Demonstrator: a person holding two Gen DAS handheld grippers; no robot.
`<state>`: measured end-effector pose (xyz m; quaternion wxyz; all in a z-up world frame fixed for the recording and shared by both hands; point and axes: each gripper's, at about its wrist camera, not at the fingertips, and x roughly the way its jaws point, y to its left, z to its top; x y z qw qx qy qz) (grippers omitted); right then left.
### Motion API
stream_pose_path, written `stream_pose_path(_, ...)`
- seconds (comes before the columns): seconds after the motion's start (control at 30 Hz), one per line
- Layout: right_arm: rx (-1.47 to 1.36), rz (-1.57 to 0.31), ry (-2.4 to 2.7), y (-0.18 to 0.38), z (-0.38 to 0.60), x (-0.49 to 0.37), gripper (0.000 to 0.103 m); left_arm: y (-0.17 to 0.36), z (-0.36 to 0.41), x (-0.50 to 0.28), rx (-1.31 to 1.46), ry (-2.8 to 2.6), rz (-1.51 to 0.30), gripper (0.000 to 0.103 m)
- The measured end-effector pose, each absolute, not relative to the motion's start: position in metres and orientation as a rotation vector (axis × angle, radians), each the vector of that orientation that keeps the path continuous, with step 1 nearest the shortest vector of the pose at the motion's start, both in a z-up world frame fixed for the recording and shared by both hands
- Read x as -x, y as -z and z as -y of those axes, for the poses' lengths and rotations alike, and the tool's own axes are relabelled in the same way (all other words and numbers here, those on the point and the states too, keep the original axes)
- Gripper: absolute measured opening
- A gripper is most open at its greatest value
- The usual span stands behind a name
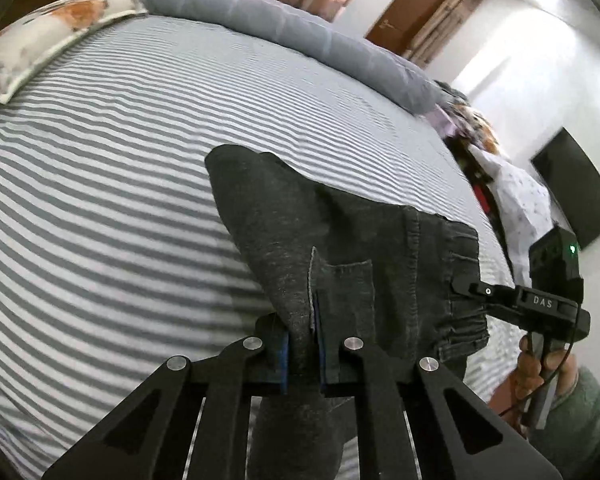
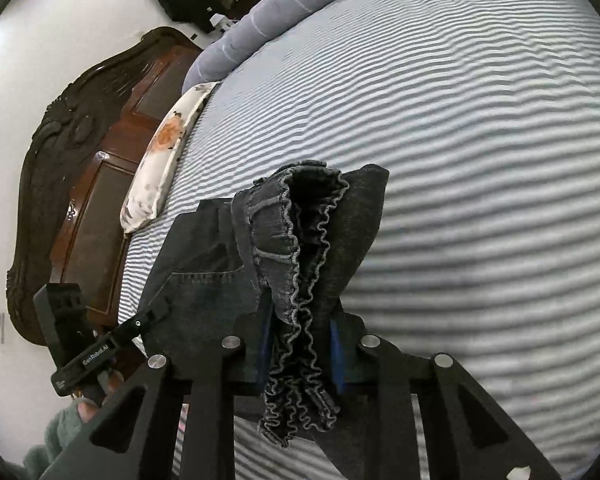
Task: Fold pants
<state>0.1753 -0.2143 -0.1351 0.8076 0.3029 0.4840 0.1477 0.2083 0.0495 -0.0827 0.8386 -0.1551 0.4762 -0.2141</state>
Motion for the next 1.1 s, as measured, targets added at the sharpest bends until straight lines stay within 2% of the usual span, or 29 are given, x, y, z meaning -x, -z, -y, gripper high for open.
stream_pose_path(0.23, -0.594, -1.089, -0.312, 0.161, 0.181, -0.230, 0.024, 0.106, -0.066, -0.247, 0.258, 0.371, -1.054, 0.010)
stream_pose_path(0.27, -0.569, -1.097, -0.298, 0.165, 0.179, -0.233, 0.026, 0.113, -0.067, -0.250, 0.251, 0.354, -1.066, 0.011)
stream_pose_path(0.33, -0.514, -1.113, -0.230, 0.171, 0.178, -0.235, 0.039, 0.125, -0.069, -0.252, 0.231, 0.323, -1.093, 0.012)
stream_pose_path(0.4, -0.483, -1.137, -0.188, 0.177, 0.179, -0.231, 0.044, 0.138, -0.068, -0.251, 0.199, 0.285, -1.140, 0.026)
stream_pose_path(0.43, -0.456, -1.149, -0.172, 0.180, 0.179, -0.227, 0.045, 0.144, -0.076, -0.248, 0.184, 0.272, -1.158, 0.039)
stream_pose_path(0.47, -0.432, -1.146, -0.171, 0.182, 0.180, -0.222, 0.046, 0.149, -0.076, -0.245, 0.168, 0.266, -1.173, 0.045)
stream_pose_path(0.53, -0.393, -1.133, -0.164, 0.182, 0.180, -0.209, 0.055, 0.153, -0.075, -0.234, 0.150, 0.257, -1.173, 0.053)
stream_pose_path(0.63, -0.355, -1.110, -0.148, 0.184, 0.180, -0.188, 0.059, 0.156, -0.075, -0.215, 0.130, 0.234, -1.148, 0.061)
stream_pose_path(0.83, -0.323, -1.103, -0.084, 0.189, 0.174, -0.181, 0.059, 0.161, -0.069, -0.205, 0.093, 0.162, -1.131, 0.067)
stream_pose_path(1.0, -0.241, -1.054, -0.024, 0.158, 0.157, -0.175, 0.059, 0.137, -0.053, -0.193, 0.042, 0.121, -1.101, 0.067)
stream_pose_path(1.07, -0.199, -1.012, -0.004, 0.142, 0.148, -0.162, 0.062, 0.124, -0.051, -0.181, 0.020, 0.106, -1.072, 0.068)
stream_pose_path(1.1, -0.180, -0.995, 0.005, 0.135, 0.143, -0.155, 0.066, 0.118, -0.050, -0.171, 0.015, 0.100, -1.057, 0.068)
